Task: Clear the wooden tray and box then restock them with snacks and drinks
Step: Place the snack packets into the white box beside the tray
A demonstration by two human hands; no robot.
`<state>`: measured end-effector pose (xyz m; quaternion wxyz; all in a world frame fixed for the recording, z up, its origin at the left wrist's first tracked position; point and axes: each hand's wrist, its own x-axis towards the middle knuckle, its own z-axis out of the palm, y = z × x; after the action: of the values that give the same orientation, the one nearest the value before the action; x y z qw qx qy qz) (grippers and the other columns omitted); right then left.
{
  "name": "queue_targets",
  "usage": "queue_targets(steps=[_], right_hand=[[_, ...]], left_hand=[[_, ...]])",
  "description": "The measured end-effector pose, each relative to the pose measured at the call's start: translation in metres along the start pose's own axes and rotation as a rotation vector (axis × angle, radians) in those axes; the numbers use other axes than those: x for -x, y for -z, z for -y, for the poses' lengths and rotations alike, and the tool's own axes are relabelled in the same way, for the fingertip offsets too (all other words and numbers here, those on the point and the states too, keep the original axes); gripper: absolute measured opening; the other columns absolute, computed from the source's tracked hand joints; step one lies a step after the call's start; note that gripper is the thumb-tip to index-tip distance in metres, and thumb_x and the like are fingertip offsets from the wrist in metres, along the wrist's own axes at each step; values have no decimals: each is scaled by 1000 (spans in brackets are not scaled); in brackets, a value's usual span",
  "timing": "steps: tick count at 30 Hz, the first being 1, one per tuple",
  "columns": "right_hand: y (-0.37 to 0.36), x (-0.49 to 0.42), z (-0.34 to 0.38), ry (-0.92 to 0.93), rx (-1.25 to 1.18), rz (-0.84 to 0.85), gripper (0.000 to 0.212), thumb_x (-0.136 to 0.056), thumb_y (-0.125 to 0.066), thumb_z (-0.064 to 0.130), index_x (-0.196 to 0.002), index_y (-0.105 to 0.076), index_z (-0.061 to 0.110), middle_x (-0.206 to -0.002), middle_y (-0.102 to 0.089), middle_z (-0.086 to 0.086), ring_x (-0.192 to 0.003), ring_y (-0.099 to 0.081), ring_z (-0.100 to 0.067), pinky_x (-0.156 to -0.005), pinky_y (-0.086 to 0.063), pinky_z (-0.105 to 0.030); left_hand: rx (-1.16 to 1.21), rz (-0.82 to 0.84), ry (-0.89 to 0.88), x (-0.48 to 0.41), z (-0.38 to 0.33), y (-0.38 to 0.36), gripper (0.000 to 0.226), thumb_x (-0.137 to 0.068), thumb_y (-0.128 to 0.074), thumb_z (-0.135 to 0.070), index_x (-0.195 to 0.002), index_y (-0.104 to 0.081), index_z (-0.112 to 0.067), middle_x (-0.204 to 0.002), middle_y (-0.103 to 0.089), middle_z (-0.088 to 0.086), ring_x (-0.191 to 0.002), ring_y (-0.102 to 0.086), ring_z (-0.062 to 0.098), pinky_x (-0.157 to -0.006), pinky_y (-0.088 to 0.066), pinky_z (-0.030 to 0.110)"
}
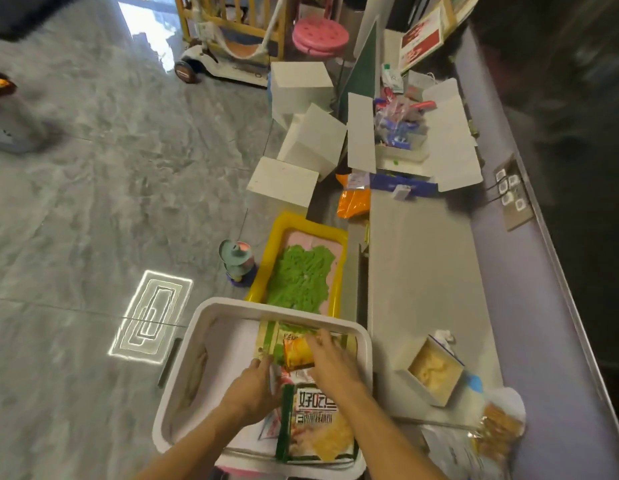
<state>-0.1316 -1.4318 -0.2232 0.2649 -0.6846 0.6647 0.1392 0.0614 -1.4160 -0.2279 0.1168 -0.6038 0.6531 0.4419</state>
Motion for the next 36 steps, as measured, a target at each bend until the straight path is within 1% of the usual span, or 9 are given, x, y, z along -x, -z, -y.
queue_targets(steps=[2, 5, 7, 12, 16, 21, 25, 30, 36], right_hand=[[-7, -6, -4, -9, 1, -17, 80, -92, -74, 9, -156, -32, 33, -152, -31, -8, -122, -59, -34, -93, -58, -49], [-6, -6, -7, -9, 8, -37, 60, -94, -73, 11, -145, -46, 28, -147, -35, -8, -117, -61, -33, -93, -57, -49], [-1, -1, -6, 9, -3, -67, 53, -96, -73, 16, -142, -48, 27, -146, -37, -6, -118, -61, -32, -95, -56, -48], [33, 28, -2, 51, -84, -123, 56, -98, -73, 28, -146, -45, 24, -148, -47, -1, -127, -59, -28, -102, -52, -44], [84, 59, 8, 4, -152, -201, 58, -99, -71, 36, -148, -43, 22, -144, -54, -5, -123, -59, -32, -97, -53, -47], [167, 110, 23, -74, -226, -314, 45, -98, -63, 46, -134, -47, 23, -126, -62, -6, -110, -65, -33, -78, -46, -39], [245, 158, 34, -146, -307, -436, 54, -96, -62, 54, -140, -49, 26, -127, -64, -4, -110, -66, -31, -84, -53, -41], [334, 232, 49, -198, -357, -558, 46, -92, -58, 59, -128, -54, 31, -119, -69, -1, -101, -69, -29, -82, -57, -41], [407, 301, 60, -296, -332, -691, 40, -90, -57, 58, -117, -55, 28, -113, -68, -2, -97, -68, -30, -78, -56, -40]], left_hand=[[133, -12, 7, -4, -3, -8, 75, -93, -70, -51, -153, -32, -26, -151, -46, 7, -124, -62, 28, -102, -53, 40], [245, -47, 23, -6, -1, -9, 57, -90, -78, -44, -133, -44, -30, -140, -54, 3, -113, -64, 20, -97, -57, 36], [256, -65, 21, -4, 0, -7, 44, -89, -79, -40, -118, -46, -31, -130, -56, 0, -103, -62, 14, -91, -58, 31], [206, -107, -56, 20, -12, 16, 34, -94, -73, -28, -107, -42, -32, -114, -63, -7, -86, -62, 9, -72, -53, 26], [138, -221, -59, 53, -23, 65, 37, -93, -74, -30, -106, -39, -29, -98, -66, -1, -77, -66, 15, -60, -57, 33], [144, -355, -134, 102, -49, 149, 41, -82, -74, -41, -109, -44, -36, -100, -71, 3, -81, -70, 22, -67, -63, 45], [164, -416, -247, 146, -92, 218, 39, -88, -78, -37, -121, -57, -36, -100, -75, -3, -81, -73, 19, -69, -63, 39], [195, -525, -384, 208, -135, 297, 26, -84, -85, -35, -102, -66, -34, -81, -74, -3, -70, -72, 17, -61, -60, 39], [211, -601, -630, 255, -189, 373, 36, -77, -92, -37, -99, -64, -41, -78, -72, -13, -68, -68, 4, -57, -55, 28]])
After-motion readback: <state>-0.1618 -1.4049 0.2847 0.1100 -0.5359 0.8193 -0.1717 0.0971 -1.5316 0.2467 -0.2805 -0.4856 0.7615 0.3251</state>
